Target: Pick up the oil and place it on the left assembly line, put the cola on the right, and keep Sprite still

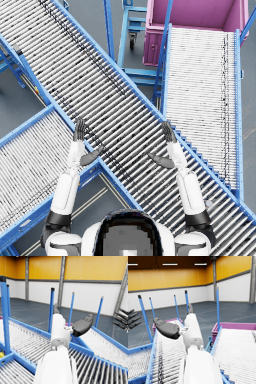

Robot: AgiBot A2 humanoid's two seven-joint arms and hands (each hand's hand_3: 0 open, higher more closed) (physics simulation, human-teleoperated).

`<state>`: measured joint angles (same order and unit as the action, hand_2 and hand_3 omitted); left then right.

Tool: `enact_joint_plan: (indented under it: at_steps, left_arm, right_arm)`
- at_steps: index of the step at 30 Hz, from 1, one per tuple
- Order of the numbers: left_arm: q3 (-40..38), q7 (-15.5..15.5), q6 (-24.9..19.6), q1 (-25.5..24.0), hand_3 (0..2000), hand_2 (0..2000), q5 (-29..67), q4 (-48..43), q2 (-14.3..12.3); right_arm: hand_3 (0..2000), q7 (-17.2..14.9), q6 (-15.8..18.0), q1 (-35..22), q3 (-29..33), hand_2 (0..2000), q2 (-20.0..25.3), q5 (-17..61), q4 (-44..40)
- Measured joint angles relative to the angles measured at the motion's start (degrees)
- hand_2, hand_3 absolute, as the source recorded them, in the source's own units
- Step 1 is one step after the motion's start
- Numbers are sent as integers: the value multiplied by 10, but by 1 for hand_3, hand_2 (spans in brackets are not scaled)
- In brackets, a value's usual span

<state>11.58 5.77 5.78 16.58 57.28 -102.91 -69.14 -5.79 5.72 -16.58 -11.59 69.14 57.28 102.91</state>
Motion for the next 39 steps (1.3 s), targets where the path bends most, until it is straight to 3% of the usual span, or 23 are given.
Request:
enact_joint_plan:
  at_steps: [36, 39]
  left_arm:
    - [0, 0, 0, 0, 0, 0, 0, 0, 0]
    - [-5, -36, -36, 5, 0, 0, 0, 1, -8]
  right_arm:
    - [0, 0, 0, 0, 0, 0, 0, 0, 0]
    - [0, 37, -36, -3, 2, 0, 8, 0, -8]
